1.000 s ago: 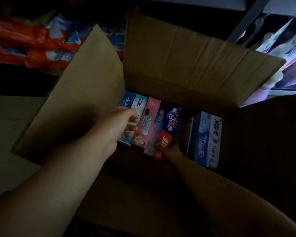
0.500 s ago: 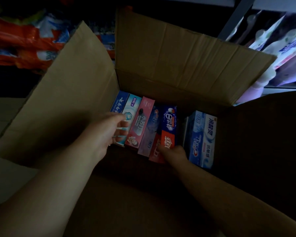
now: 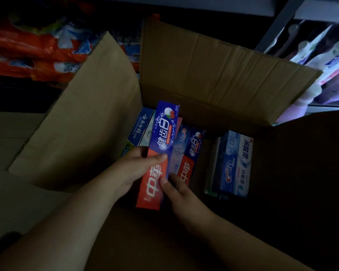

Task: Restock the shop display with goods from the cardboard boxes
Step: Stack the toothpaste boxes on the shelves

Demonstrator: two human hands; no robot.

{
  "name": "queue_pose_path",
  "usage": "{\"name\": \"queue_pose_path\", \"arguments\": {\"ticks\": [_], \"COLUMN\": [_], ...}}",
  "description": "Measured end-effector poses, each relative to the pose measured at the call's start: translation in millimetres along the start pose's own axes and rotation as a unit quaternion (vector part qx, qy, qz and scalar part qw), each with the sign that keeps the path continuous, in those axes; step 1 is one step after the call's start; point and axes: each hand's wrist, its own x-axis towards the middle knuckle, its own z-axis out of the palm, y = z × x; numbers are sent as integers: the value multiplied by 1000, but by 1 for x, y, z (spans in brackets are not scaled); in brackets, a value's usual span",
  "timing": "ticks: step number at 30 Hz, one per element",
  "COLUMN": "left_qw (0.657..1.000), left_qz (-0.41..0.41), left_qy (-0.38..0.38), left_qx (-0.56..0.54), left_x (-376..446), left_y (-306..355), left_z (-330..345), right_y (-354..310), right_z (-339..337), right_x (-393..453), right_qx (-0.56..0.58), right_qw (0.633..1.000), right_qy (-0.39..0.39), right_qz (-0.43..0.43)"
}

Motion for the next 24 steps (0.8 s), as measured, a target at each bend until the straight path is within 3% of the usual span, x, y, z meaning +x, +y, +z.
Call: {"name": "queue_pose_path", "arguments": {"ticks": [6, 12, 17, 24], "left_qw": [999, 998, 998, 997], "left_qz": [-2, 0, -5, -7], "left_qy": [45, 50, 40, 48], "left_qx": [-4, -34, -44, -61], "left_x": [-1, 1, 6, 9], "left_y": [-18, -20, -22, -24], "left_z": [-9, -8, -5, -8], "right_y": [39, 66, 69, 58], "right_z": [-57, -81, -81, -84], "right_x": [74, 130, 140, 120], "right_qx": [-41, -70, -67, 88], "right_qw": [958, 946, 936, 946], "right_qy": [284, 295, 320, 297], "right_qz": [5, 118, 129, 90]}}
